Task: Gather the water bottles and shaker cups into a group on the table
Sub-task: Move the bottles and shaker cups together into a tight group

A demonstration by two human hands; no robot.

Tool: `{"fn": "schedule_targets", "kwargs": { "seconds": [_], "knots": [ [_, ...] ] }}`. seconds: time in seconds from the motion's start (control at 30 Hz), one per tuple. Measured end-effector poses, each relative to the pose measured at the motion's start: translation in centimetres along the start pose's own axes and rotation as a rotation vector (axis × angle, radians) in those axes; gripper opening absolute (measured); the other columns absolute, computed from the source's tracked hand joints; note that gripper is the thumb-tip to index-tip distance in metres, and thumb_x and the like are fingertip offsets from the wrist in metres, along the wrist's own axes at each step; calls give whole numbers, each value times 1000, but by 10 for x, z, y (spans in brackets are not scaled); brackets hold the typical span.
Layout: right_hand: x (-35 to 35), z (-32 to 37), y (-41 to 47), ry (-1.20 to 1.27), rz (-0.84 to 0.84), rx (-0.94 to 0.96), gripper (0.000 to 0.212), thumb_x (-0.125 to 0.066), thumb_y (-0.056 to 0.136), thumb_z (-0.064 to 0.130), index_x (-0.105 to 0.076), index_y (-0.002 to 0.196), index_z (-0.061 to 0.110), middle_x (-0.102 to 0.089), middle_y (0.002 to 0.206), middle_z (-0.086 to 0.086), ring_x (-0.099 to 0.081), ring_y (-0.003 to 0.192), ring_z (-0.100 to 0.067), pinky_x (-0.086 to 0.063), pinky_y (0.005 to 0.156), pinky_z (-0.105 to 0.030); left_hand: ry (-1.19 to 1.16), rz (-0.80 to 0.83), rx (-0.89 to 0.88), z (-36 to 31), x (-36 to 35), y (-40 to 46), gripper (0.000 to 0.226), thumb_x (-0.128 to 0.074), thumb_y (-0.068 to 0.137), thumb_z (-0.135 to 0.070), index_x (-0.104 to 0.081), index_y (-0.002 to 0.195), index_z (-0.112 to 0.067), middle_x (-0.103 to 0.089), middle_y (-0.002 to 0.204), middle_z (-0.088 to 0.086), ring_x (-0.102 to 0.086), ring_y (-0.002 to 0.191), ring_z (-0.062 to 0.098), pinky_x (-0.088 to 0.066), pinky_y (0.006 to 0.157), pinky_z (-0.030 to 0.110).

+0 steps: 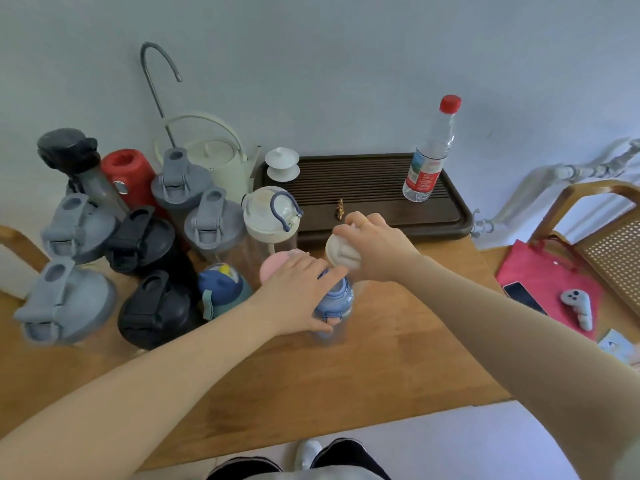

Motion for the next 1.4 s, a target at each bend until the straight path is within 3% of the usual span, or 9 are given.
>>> {"fn": "schedule_targets", "kwargs": {
  "seconds": [0.17, 0.3, 0.43, 0.57, 0.7, 0.9, 1.1, 1.27, 1.4],
  "knots": [
    [2, 25, 34, -17, -12, 80, 67, -68, 77, 33, -35, 134, 24, -34, 138, -2, -37, 118, -28, -44, 71, -36, 72, -156, -16, 5, 13, -16, 84, -70, 57, -64, -50, 122, -13, -67, 107, 2, -63, 101, 24, -41, 101, 39],
    [-1, 27, 45, 51, -7, 66, 78, -69, 74, 46, -31, 139, 24, -30, 143, -2, -32, 125, -27, -47, 83, -41, 119, -146, 56, 21, 19, -30, 91, -72, 53, -65, -50, 123, -11, -64, 119, 5, -60, 110, 24, -47, 94, 40],
    [10, 15, 32, 288, -118, 18, 77, -68, 79, 44, -32, 142, 18, -25, 152, -7, -21, 139, -29, -32, 108, -44, 4, 32, 196, 54, 8, -42, 91, -64, 75, -51, -15, 145, -19, -19, 153, 8, -24, 138, 28, -24, 112, 39],
    [42, 10, -21, 522, -361, 84, 50, -52, 84, 46, -54, 121, 12, -54, 125, -3, -48, 116, -21, -45, 95, -39, -88, 74, 235, 58, 0, -38, 92, -65, 77, -47, -6, 145, -29, -19, 147, 6, -38, 125, 29, -40, 96, 41],
    [10, 53, -54, 305, -88, 270, 77, -65, 65, 59, -50, 128, 19, -53, 129, 1, -53, 112, -18, -45, 86, -31, -114, 80, 294, 62, -4, -32, 95, -67, 73, -51, -8, 144, -28, -31, 137, 7, -46, 117, 28, -44, 87, 39],
    [-15, 65, -44, 67, -70, 228, 74, -67, 78, 36, -30, 141, 24, -32, 143, -2, -47, 117, -25, -44, 82, -31, -77, 89, 292, 63, -7, -45, 97, -66, 72, -54, -7, 145, -28, -32, 138, 5, -46, 116, 27, -45, 90, 39],
    [-12, 60, -32, 49, -147, 129, 74, -65, 79, 34, -29, 142, 22, -34, 143, -4, -41, 122, -26, -49, 79, -34, 26, 7, 252, 57, 1, -46, 91, -66, 76, -45, -11, 144, -19, -28, 140, 9, -40, 121, 28, -45, 90, 39],
    [-10, 57, -28, -25, -240, 103, 83, -81, 61, 36, -45, 132, 15, -55, 126, -14, -51, 114, -35, -50, 84, -42, 74, -43, 251, 60, 4, -45, 88, -65, 77, -42, -15, 144, -16, -25, 147, 10, -32, 129, 28, -40, 98, 38],
    [20, 84, -42, -28, -536, 176, 79, -55, 67, 62, -46, 126, 11, -56, 128, -19, -32, 125, -32, -33, 103, -45, 201, -138, 199, 55, 21, -78, 93, -80, 61, -42, -34, 136, -8, -44, 140, 17, -48, 124, 31, -44, 98, 42]
  ]
}}
Point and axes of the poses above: each hand's wrist, its own y-axis towards the middle knuckle, its own x-axis out of the back of the hand, z = x × y, the point moved 10 cm from there along y, towards the middle knuckle
